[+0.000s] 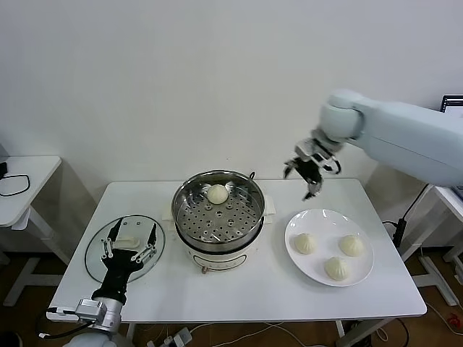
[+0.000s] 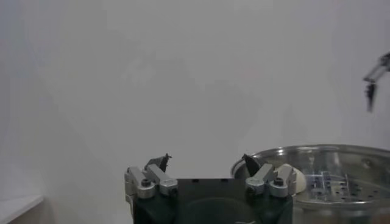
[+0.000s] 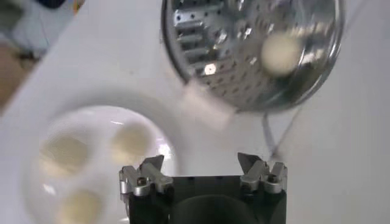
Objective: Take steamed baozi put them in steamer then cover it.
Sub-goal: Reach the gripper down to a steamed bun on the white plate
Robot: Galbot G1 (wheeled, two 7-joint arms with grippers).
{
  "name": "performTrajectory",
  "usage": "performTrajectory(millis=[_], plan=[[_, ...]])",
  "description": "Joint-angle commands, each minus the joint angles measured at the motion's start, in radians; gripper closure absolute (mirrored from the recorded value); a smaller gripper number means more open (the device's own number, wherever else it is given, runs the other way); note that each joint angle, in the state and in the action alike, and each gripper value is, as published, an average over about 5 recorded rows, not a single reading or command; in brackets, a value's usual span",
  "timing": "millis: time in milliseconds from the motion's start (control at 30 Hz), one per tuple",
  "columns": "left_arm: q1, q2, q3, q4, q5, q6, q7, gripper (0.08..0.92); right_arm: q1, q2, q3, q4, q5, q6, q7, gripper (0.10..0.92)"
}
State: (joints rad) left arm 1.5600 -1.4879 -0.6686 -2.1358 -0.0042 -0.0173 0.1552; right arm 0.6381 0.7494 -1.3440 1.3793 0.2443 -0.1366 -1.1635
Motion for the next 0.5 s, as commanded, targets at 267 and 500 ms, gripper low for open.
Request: performTrajectory(millis=[267,500], plan=[[0.000,-0.006,0.002,-0.001,0.004,-0.002,-0.001,0.177,-0.357,-0.151,0.215,0.003,-0.091,-0.153,0.036,0.203],[-0.002,-0.008,0.007,0.010,0.010,-0.004,-0.002,0.177,-0.475,-0.077,0.312,-0.111,-0.140,-0.141,0.100,0.203]])
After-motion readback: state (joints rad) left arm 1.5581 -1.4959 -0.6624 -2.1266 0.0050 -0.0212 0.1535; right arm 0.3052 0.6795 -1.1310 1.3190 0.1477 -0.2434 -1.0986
